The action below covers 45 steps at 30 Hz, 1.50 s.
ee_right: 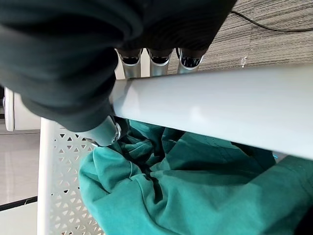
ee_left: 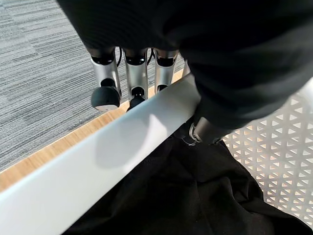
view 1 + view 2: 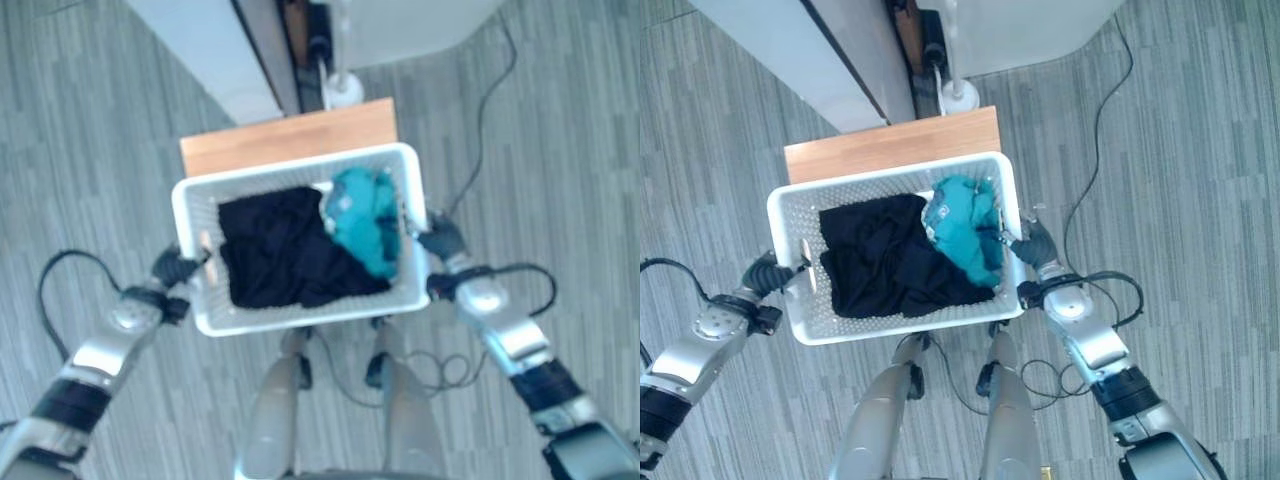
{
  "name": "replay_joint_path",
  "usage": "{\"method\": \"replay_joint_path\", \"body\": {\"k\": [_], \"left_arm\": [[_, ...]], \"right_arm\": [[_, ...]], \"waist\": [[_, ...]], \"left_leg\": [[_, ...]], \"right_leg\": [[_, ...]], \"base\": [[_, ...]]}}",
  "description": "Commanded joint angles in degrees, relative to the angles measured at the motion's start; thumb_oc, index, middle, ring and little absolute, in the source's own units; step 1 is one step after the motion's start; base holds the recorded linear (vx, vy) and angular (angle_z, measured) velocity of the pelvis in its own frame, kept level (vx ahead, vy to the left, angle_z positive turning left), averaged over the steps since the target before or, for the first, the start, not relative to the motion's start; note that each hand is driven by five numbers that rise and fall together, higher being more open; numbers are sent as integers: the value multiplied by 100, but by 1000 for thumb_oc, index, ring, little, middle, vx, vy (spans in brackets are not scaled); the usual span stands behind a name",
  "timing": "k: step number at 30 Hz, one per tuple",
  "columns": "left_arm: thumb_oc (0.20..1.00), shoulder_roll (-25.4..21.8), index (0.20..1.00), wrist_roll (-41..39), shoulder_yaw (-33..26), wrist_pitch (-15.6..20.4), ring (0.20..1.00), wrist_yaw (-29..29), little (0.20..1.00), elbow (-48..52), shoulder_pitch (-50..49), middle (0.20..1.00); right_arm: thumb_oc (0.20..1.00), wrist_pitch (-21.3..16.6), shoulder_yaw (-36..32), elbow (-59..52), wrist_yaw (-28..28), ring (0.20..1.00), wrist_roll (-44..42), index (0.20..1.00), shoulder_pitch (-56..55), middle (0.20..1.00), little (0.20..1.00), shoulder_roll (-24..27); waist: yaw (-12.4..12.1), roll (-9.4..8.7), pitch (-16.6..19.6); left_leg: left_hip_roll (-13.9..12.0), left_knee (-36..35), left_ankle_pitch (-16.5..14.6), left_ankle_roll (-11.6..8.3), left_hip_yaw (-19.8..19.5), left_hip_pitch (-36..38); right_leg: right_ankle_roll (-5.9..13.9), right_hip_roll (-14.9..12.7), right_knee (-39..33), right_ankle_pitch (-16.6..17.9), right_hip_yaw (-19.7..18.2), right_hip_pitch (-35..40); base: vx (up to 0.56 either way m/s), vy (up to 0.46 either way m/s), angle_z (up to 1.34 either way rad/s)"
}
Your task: Grab the laundry basket,head to the washer,open it,put in the laundry and shut it.
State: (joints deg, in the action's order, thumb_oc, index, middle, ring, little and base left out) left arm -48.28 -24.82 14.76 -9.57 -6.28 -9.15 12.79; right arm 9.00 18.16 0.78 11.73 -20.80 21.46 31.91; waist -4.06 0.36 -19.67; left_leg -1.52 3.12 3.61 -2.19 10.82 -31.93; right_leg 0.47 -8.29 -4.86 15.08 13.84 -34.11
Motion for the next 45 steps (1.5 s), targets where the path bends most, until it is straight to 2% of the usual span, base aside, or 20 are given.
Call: {"method": "replay_joint_path", "body": {"k": [1, 19, 29, 32, 37, 45], "left_arm": [[200, 377, 200, 27, 348, 682, 200, 274, 200, 1170, 473, 200], [200, 554, 200, 23, 242, 745, 200, 227, 200, 1138, 471, 200], [200, 557, 200, 73, 188, 761, 200, 218, 200, 1053, 456, 200], [200, 506, 200, -11, 172, 773, 200, 241, 200, 1114, 355, 200], [200, 446, 200, -195, 104, 808, 200, 298, 200, 1309, 114, 200], [200, 266, 200, -482, -62, 785, 200, 499, 200, 1775, -385, 200]], "right_arm": [[200, -373, 714, -1066, -646, 200, -49, 200, 271, 200, 200, -784], [200, -387, 774, -1060, -689, 200, -146, 200, 315, 200, 200, -863], [200, -574, 967, -1437, -837, 200, -1048, 200, 393, 200, 200, -887], [200, -605, 995, -1622, -934, 200, -1399, 200, 298, 200, 200, -800], [200, -595, 882, -1661, -1003, 200, -1451, 200, 70, 200, 200, -692], [200, -360, 691, -1340, -1252, 200, -1481, 200, -567, 200, 200, -462]], "waist": [[-102, 257, 279], [-140, 227, 320], [-130, 129, 351], [-107, 66, 444], [-93, 14, 568], [-132, 2, 759]], "left_leg": [[20, -812, 279, 0, -759, -122], [26, -812, 272, -22, -723, -120], [-30, -812, 278, -38, -696, -70], [-51, -812, 238, -39, -692, 40], [-47, -812, 166, -21, -688, 218], [10, -812, 39, 17, -720, 787]], "right_leg": [[697, -270, 451, -771, 279, 74], [697, -274, 408, -749, 320, 109], [681, -243, 395, -761, 357, 171], [677, -231, 403, -793, 372, 284], [691, -239, 418, -847, 372, 479], [705, -306, 492, -1006, 444, 1098]], "base": [[0, 0, 0], [0, 0, 0], [0, 0, 0], [11, -1, 1], [28, -1, 2], [51, -9, 2]]}}
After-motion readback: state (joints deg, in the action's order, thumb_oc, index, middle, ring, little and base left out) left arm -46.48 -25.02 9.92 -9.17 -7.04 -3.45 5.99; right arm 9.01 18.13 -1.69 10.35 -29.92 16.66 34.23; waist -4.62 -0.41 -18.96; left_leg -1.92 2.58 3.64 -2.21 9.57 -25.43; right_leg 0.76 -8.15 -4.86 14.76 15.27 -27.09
